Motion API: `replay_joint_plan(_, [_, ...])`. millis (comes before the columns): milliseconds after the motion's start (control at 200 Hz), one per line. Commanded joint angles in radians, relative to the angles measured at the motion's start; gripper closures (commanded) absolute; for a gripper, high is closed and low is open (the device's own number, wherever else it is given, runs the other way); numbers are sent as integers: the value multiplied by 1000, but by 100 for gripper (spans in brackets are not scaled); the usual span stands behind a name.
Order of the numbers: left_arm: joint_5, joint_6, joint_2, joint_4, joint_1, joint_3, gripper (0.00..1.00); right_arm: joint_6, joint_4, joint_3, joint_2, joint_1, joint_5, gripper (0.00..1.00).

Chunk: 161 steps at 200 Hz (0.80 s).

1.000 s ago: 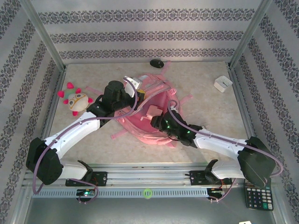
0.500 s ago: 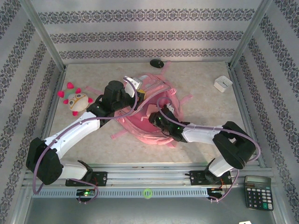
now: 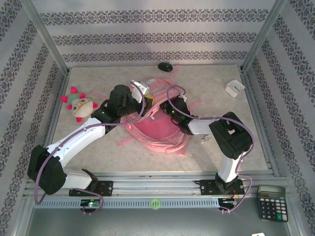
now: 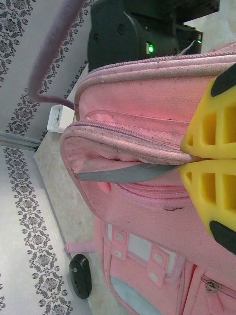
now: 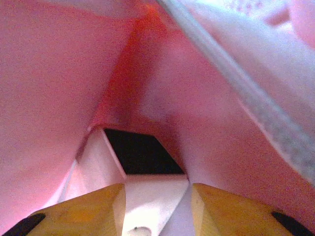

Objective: Pack books, pencil case, and school supplies into a backpack

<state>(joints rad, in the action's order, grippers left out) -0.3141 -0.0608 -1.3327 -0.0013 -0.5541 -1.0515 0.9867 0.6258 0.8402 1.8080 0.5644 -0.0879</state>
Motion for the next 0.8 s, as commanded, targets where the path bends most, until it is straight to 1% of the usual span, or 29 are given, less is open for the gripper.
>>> replay_joint_plan(0, [-39, 31, 55, 83, 8, -25, 100, -42, 36, -54, -82, -1, 5, 57])
replay_joint_plan(115, [-46, 51, 59, 67, 7, 0, 100, -48, -11, -165, -220, 0, -8, 51])
replay_joint_plan(170, [-51, 59, 59, 55, 7, 11, 100, -60, -62, -216, -298, -1, -20, 49])
replay_joint_plan(215, [-68, 70, 59, 48, 8, 23, 100, -72, -115, -250, -381, -4, -28, 47])
replay_joint_plan(305, [-84, 89, 62, 31, 6, 60, 99, -100, -283, -294, -548, -10, -53, 44])
replay_joint_plan(355, [-102, 91, 61, 20, 6, 82, 92, -118, -373, -304, -631, -14, -70, 41])
replay_joint_plan(390, [-116, 91, 61, 13, 6, 96, 83, -134, -434, -306, -689, -19, -81, 38])
replay_joint_plan(425, [-125, 86, 63, 9, 5, 110, 72, -152, -492, -303, -742, -26, -85, 36])
replay_joint_plan(445, [-127, 78, 66, 8, 4, 116, 64, -163, -529, -300, -774, -30, -87, 35])
replay_joint_plan(475, [-128, 67, 72, 10, 4, 129, 55, -183, -575, -293, -812, -34, -88, 34])
replay_joint_plan(525, [-126, 46, 89, 12, 4, 143, 44, -218, -655, -269, -864, -40, -83, 31])
replay_joint_plan(570, [-125, 29, 106, 12, 5, 150, 36, -251, -725, -238, -894, -43, -73, 29])
replay_joint_plan(620, [-119, 10, 130, 14, 5, 157, 33, -290, -794, -200, -907, -44, -49, 27])
replay_joint_plan(689, [-96, -19, 157, 5, 7, 169, 31, -348, -854, -152, -902, -43, 8, 27])
replay_joint_plan(739, [-61, -46, 173, -12, 9, 175, 30, -390, -865, -128, -886, -35, 64, 27])
replay_joint_plan(799, [-8, -90, 186, -46, 15, 184, 30, -440, -861, -112, -863, -13, 96, 28])
